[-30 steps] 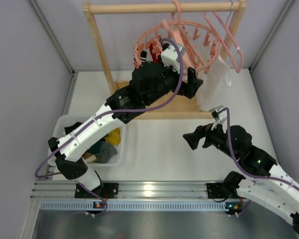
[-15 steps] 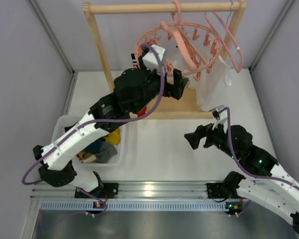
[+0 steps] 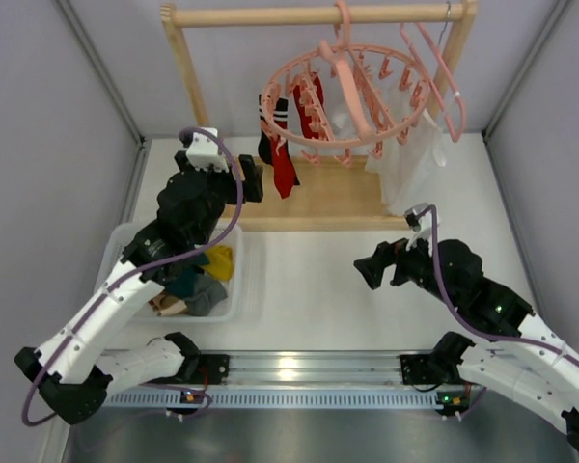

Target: Remove the socks clipped to the hanger

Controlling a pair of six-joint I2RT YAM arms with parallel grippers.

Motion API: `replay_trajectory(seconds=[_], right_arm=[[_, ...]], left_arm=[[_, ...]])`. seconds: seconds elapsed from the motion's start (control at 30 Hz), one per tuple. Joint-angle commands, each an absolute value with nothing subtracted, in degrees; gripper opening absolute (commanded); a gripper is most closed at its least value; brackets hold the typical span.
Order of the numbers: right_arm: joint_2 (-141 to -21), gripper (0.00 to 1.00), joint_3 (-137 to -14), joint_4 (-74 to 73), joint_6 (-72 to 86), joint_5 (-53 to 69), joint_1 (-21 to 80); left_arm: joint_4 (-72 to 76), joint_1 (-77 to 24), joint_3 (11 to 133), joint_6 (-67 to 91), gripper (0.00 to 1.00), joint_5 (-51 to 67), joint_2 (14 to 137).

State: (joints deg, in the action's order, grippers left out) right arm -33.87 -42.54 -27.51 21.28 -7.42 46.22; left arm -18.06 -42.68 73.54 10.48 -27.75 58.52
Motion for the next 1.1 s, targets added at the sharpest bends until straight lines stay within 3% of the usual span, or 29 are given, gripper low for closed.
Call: replay_trajectory(seconds=[0.0, 0.2, 0.3, 0.7, 0.9, 1.07], right_arm=[[-33.75, 0.99, -45.79, -25.75, 21.89, -6.33, 45.53], [-34.19, 0.99, -45.18, -24.61, 21.09, -5.37, 45.61], [-34.8, 1.0, -44.91, -24.17, 20.74, -4.4, 45.53], [-37.17, 0.99, -45.09, -22.59, 17.67, -2.46, 45.53], [-39.28, 0.99, -45.35, -21.71, 16.53, -1.85, 45.53], [-40.78, 0.99, -45.35, -20.83, 16.08, -1.93, 45.62]], left_arm=[[-9.52, -34.21, 62.28, 13.01, 0.98, -15.74, 57.05], [18.69, -32.87, 42.84, 7.65, 0.98, -3.62, 56.42], [28.2, -31.56, 38.86, 7.9, 0.98, -5.09, 60.53], [40.86, -16.89, 44.64, 11.77, 0.92, 7.19, 79.69], [43.5, -16.7, 48.96, 12.21, 0.79, 16.78, 85.34], [48.77, -16.79, 45.09, 13.36, 0.78, 17.4, 83.59]])
